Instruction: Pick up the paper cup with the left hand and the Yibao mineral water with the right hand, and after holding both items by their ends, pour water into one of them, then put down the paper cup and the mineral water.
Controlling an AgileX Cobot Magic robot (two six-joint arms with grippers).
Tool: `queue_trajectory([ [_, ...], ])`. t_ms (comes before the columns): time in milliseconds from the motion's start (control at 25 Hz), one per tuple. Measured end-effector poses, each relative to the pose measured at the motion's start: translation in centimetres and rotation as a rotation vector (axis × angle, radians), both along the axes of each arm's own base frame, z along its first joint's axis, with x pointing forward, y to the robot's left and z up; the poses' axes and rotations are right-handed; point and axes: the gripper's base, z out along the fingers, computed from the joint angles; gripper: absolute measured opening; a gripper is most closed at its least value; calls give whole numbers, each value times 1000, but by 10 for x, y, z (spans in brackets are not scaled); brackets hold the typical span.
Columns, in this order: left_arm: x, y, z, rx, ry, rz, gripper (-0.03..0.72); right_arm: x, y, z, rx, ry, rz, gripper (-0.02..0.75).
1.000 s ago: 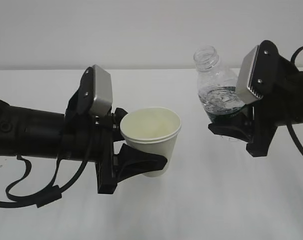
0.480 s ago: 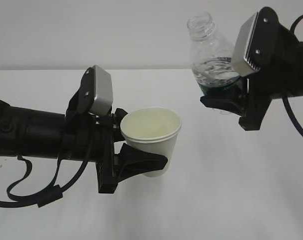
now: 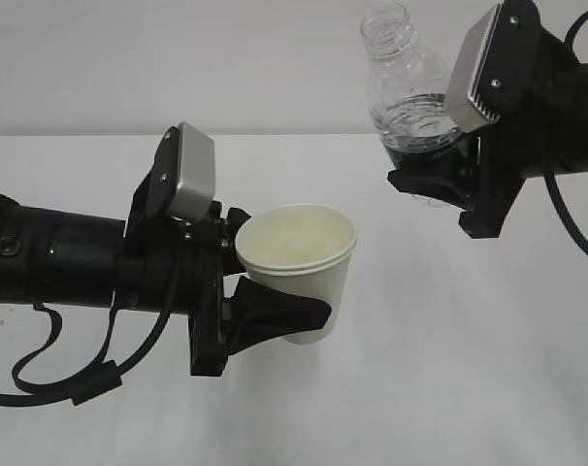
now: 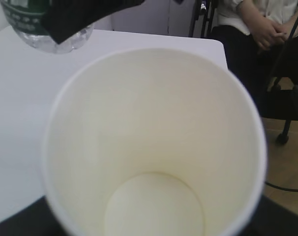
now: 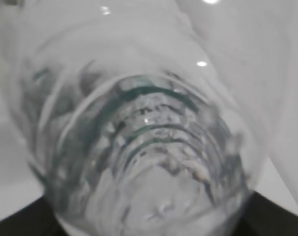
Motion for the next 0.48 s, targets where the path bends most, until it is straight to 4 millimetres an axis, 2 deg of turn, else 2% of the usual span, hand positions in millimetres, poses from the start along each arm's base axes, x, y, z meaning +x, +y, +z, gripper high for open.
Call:
queue_trajectory([
  [480,-3,-1,2,-21,11,-26,449,1,-1,0,-46,-43,26,435],
])
